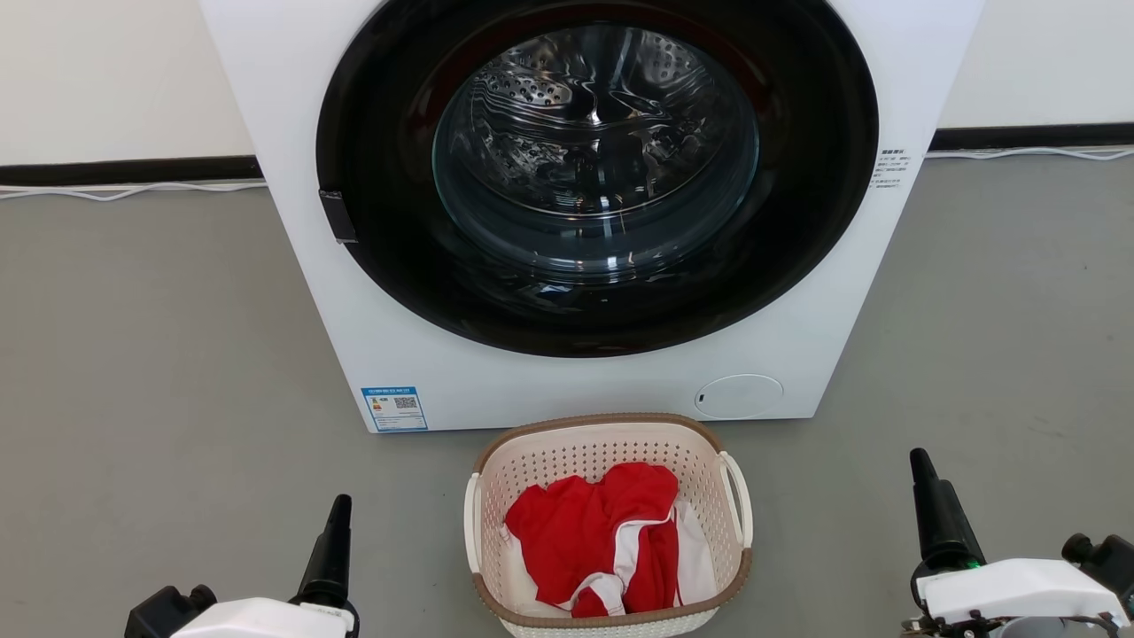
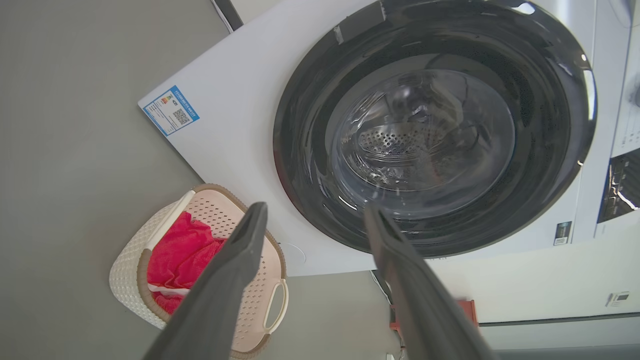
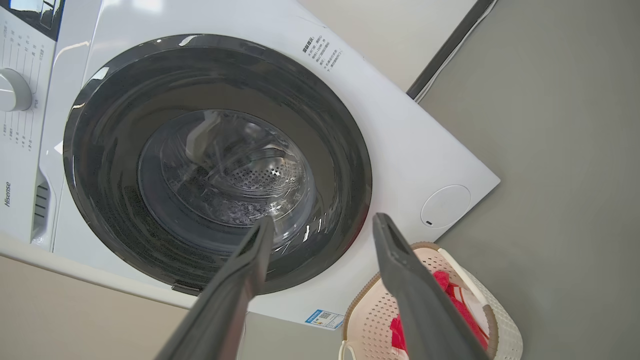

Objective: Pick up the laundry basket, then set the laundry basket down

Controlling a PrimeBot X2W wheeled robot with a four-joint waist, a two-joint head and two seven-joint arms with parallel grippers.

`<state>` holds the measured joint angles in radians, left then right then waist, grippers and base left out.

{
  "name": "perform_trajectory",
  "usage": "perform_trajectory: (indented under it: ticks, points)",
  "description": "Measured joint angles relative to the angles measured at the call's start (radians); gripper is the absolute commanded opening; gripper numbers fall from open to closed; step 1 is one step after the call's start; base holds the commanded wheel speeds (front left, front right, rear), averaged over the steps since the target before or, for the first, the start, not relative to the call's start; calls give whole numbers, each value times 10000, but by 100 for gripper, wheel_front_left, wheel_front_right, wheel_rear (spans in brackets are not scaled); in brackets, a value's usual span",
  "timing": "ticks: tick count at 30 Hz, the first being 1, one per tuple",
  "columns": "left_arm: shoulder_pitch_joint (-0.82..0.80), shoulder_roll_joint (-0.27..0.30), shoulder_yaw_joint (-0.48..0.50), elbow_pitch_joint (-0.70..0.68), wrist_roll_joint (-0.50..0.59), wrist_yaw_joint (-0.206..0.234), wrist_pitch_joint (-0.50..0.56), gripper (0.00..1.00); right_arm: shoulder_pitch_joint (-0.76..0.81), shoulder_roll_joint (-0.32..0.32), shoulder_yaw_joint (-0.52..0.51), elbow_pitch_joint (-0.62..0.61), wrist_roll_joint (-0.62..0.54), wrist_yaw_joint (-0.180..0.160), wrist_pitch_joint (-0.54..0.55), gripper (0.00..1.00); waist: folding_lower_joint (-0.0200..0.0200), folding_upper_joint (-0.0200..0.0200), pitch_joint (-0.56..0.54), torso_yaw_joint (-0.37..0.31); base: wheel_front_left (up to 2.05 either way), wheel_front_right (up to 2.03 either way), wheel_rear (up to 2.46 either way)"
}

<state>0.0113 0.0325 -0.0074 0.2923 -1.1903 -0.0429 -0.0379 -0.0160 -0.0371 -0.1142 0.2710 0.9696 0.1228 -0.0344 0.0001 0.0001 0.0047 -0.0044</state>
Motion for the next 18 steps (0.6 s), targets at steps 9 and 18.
perform_trajectory:
  ticks: [9, 18]
  points:
    - [22, 10, -148, -4, 909, 178, -253, 100, 0, -2, 71, -61, -1202, 2, -221, 100, -1, 0, -18, -17, 0, 0, 0]
    - [44, 17, -316, -35, 1858, 343, -529, 100, 0, -2, 130, -127, -2447, 2, -529, 100, 0, 0, -23, -50, 0, 0, 0]
